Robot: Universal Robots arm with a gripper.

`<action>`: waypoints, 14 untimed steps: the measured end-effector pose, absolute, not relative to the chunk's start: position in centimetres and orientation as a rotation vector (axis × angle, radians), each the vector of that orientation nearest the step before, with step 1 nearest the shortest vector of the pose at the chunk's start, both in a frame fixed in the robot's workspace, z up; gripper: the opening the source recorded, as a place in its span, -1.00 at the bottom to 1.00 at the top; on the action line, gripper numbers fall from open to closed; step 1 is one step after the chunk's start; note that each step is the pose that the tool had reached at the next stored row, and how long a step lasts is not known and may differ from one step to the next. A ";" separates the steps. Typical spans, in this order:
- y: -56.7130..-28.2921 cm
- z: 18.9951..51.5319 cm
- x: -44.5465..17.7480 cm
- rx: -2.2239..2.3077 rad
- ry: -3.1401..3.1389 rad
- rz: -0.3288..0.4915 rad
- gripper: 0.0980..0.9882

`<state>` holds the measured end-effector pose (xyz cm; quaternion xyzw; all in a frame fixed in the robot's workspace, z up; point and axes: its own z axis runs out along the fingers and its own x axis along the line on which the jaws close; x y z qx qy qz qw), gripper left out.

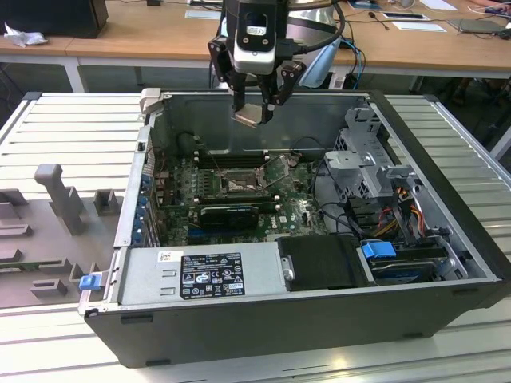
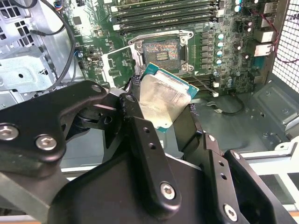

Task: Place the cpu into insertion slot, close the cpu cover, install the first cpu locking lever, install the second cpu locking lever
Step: 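Place the cpu into insertion slot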

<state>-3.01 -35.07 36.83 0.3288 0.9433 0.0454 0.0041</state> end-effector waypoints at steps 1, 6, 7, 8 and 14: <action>-35.1 36.8 -3.0 1.034 2.954 0.142 -0.04; -35.1 36.8 -3.0 1.061 2.944 0.142 -0.04; -35.1 36.8 -3.0 1.065 2.942 0.142 -0.04; -35.1 36.8 -3.0 1.072 2.939 0.142 -0.04; -35.1 36.8 -3.0 1.110 2.924 0.142 -0.04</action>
